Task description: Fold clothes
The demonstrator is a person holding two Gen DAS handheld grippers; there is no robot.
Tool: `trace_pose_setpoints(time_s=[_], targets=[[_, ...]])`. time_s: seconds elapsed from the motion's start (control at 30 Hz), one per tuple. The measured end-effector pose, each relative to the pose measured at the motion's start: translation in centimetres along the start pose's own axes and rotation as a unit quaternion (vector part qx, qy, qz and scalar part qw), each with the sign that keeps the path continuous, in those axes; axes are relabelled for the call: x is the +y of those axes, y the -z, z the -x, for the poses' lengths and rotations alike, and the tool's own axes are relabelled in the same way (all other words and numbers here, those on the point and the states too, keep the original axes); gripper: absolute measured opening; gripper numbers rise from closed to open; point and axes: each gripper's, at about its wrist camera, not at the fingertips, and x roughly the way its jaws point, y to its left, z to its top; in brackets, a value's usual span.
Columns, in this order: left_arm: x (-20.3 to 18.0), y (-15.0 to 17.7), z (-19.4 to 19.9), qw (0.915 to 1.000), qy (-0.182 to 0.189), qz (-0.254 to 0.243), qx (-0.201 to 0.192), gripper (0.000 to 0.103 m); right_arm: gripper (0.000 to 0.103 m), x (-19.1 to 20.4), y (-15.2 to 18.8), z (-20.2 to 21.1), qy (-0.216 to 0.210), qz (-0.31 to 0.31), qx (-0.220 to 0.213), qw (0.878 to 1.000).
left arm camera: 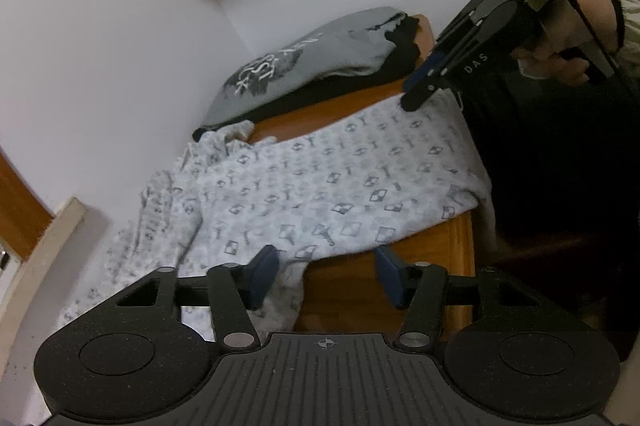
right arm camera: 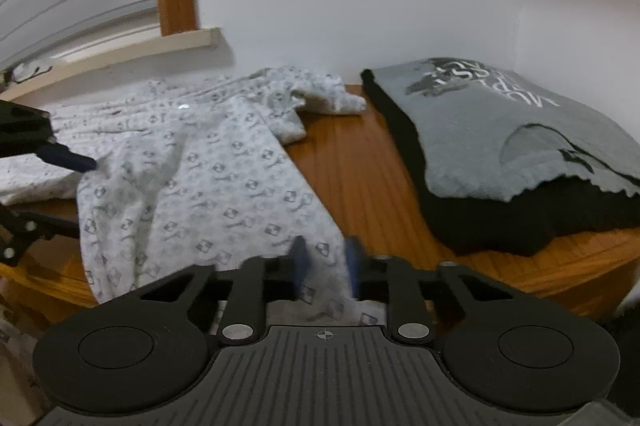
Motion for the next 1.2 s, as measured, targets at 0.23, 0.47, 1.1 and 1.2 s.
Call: trace_pose_setpoints(time_s=[0.23, 0.47, 1.1, 1.2], targets=[[1.2, -0.2, -0.2, 0.9989, 0.011, 0.044, -0.011, 0.010, 0.003, 0.9, -1.2, 0.7, 0.024, 0.010, -0.039, 0.999], [2.9, -0.1, 1.6, 0.9958, 0.011, 0.090, -0.014, 0.008, 0.004, 2.3, -7.0, 1.9, 0.008, 0.030, -0.103, 0.994], [7.9, 4.7, 8.5, 0.9804, -0.059, 0.188, -0.003, 0.008, 0.004, 18.0, -16.2, -4.9, -0.134, 0.113, -0.142, 0.974], [8.7, 5.9, 9.5, 0.9763, -0.073, 0.204, 0.002, 0.008, 0.007, 18.9, -16.1, -7.6, -0.134, 0.116, -0.101, 0.979]])
